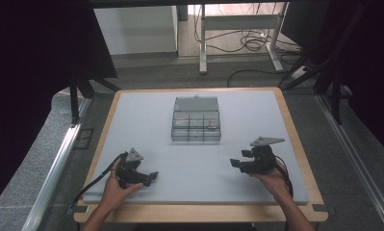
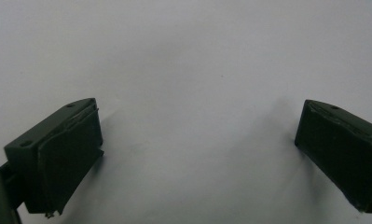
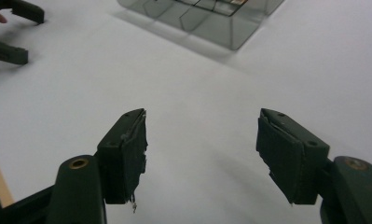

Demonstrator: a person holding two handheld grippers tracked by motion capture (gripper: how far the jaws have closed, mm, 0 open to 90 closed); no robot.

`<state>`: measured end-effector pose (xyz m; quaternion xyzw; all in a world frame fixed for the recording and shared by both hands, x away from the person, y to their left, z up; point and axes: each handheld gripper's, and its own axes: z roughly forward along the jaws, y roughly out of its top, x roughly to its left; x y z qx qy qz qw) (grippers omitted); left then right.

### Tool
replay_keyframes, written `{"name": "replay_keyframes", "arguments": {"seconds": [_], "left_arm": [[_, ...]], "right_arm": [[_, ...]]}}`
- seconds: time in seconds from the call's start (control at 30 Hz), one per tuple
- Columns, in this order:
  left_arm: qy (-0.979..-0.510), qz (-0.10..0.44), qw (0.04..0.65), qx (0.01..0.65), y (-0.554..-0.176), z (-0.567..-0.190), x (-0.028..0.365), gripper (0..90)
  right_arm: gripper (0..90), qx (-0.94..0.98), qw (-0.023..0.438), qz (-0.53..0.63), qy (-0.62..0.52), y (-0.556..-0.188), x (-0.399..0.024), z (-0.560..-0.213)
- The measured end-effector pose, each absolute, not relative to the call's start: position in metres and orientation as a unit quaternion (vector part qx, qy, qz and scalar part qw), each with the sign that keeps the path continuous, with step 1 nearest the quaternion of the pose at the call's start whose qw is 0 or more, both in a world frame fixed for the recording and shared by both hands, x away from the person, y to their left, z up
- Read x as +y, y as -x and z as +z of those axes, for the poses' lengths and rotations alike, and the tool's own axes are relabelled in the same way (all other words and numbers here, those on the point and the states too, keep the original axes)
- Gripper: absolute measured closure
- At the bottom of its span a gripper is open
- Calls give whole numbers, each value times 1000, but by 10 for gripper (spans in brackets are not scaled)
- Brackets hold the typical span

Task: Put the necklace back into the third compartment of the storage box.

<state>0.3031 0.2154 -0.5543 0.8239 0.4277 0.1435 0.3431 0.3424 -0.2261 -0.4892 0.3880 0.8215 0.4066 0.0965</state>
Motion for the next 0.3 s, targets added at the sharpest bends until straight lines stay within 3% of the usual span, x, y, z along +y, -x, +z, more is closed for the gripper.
{"name": "replay_keyframes", "arguments": {"seconds": [0.3], "left_arm": [[-824,143,343,428,-303,-554,215,4]], "right_arm": [[300,812,92,414,-400,-343,-230,-496]]}}
